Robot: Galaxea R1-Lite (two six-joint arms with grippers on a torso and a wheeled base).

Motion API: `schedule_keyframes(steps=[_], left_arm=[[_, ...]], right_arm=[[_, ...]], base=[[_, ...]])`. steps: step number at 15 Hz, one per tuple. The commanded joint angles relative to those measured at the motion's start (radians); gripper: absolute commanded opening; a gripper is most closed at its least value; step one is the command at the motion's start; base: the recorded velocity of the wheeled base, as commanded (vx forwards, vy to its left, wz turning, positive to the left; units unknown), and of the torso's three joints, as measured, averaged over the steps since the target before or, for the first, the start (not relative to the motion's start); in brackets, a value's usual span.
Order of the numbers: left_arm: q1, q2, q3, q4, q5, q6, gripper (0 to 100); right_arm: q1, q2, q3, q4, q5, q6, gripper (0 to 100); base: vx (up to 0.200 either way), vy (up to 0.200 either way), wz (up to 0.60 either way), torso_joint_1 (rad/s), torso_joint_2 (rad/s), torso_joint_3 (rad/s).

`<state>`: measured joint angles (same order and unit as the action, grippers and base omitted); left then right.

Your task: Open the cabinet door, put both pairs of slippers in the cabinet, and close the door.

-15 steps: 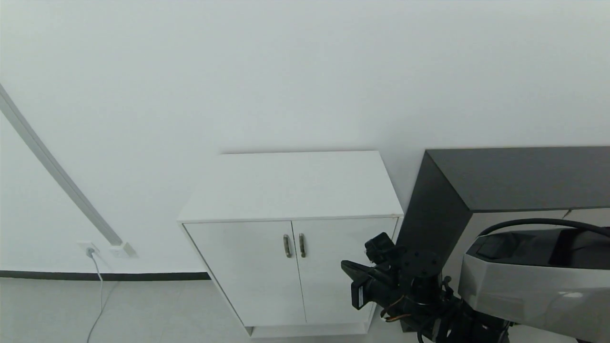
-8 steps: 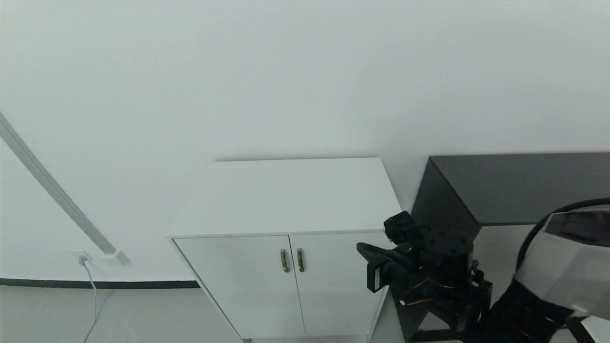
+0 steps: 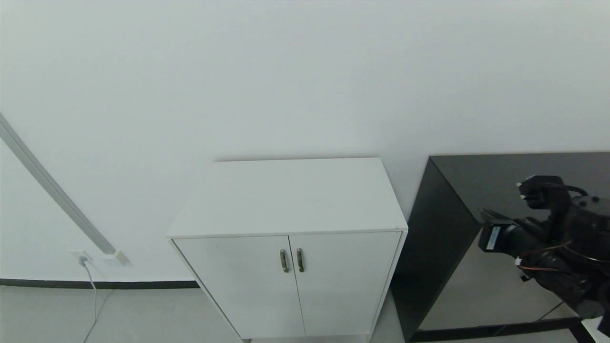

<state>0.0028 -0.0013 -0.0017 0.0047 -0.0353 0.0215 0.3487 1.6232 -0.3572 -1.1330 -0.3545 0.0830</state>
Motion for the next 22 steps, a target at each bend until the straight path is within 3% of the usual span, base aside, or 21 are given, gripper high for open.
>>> schedule_keyframes(steps=[1, 4, 8, 14, 22], left_arm=[[0.0, 0.001, 0.0, 0.0, 0.0, 0.0, 0], [0.0, 0.001, 0.0, 0.0, 0.0, 0.0, 0], [0.0, 0.001, 0.0, 0.0, 0.0, 0.0, 0], [0.0, 0.001, 0.0, 0.0, 0.0, 0.0, 0], [0.0, 0.001, 0.0, 0.0, 0.0, 0.0, 0]], right_arm=[[-0.132, -0.154, 0.103, 0.002, -0.004, -0.025, 0], [-0.232, -0.272, 0.207, 0.004, 0.009, -0.063, 0], [-0.252, -0.442, 0.32, 0.061, 0.011, -0.091, 0], [-0.251, -0.744, 0.33, 0.412, 0.035, -0.091, 0], [-0.246, -1.183, 0.328, 0.93, 0.223, -0.089, 0]], base=[[0.0, 0.0, 0.0, 0.0, 0.0, 0.0], [0.0, 0.0, 0.0, 0.0, 0.0, 0.0], [0.0, 0.0, 0.0, 0.0, 0.0, 0.0], [0.0, 0.0, 0.0, 0.0, 0.0, 0.0], [0.0, 0.0, 0.0, 0.0, 0.0, 0.0]])
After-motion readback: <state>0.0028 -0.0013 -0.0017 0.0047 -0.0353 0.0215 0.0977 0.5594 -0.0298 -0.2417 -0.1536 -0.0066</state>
